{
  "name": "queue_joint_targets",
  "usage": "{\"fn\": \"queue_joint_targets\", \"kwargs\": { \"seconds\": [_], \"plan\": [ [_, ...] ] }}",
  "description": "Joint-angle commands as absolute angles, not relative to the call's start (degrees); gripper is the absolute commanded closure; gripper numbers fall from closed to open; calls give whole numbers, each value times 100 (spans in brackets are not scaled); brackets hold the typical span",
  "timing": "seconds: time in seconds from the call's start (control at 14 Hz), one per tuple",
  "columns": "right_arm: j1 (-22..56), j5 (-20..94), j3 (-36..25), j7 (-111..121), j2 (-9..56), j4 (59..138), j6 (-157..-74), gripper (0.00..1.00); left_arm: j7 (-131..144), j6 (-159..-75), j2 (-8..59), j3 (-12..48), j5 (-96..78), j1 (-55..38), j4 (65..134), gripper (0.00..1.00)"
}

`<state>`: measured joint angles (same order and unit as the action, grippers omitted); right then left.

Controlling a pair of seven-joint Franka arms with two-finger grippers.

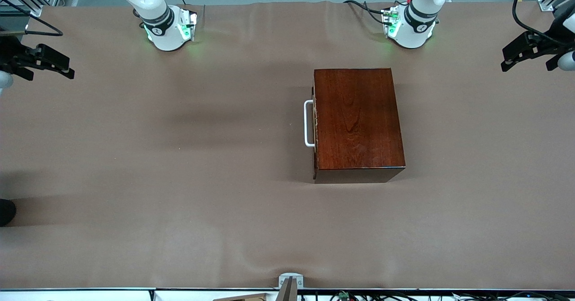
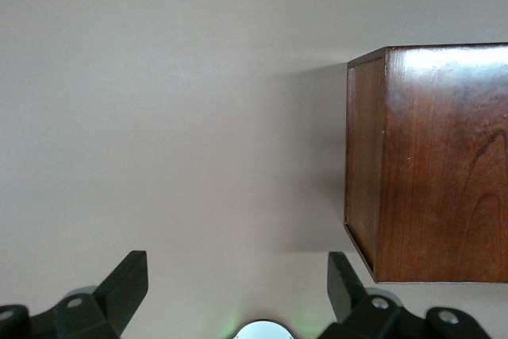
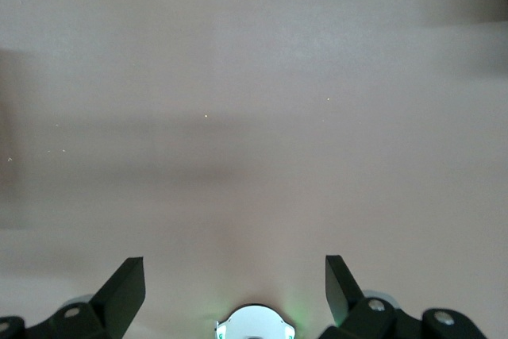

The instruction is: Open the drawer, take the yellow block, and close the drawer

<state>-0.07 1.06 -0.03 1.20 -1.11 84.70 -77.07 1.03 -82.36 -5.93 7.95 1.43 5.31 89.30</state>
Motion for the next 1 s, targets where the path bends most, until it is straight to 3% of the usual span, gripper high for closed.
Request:
{"fn": "queue_joint_targets", "kwargs": {
  "seconds": [0.0,0.93],
  "plan": [
    [-53,79,18,149,-237,8578,-7699,0,79,-8104,-580,887,255,554,8807,0],
    [-62,79,18,141,-237,8578,-7699,0,228,-8104,-510,975,149,492,8657,0]
  ]
}}
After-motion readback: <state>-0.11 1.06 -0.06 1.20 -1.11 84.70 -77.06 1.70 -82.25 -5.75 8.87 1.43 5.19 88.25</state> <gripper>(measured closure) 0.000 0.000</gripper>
